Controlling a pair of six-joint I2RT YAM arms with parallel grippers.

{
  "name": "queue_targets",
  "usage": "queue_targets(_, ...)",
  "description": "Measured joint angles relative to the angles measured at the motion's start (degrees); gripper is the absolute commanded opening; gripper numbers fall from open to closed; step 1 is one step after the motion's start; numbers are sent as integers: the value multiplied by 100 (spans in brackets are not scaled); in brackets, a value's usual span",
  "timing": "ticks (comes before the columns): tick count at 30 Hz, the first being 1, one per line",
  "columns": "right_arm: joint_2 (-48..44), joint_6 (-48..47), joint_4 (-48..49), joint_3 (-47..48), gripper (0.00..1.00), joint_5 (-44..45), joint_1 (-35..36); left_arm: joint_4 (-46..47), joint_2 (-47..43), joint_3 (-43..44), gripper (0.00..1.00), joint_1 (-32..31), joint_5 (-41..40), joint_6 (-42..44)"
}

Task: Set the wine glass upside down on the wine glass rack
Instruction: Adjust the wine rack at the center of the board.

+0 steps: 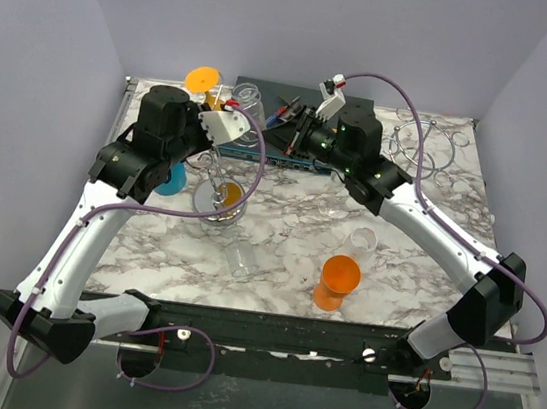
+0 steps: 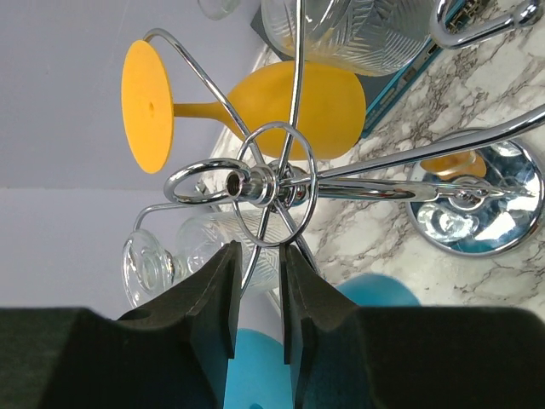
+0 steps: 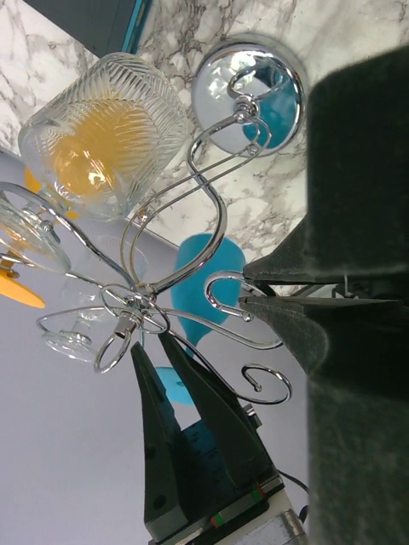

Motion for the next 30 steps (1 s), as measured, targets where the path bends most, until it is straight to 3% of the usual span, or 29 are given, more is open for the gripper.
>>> queue_targets(3,-87,-225,72,-131,16,26,0,-20,74,94,30,-2,33,-2)
queue_targets(10,-404,-964,535,-702,14,20,92,-15,192,144,30,7,24,42)
queue_targets(22,-258,-1799,866,-616,9,-28,83,-26,433,365,30,55,-140,157)
queue_targets(30,-269,-1884,800,-616,11,-164,96,-85,328,420,52,127,-85,-155)
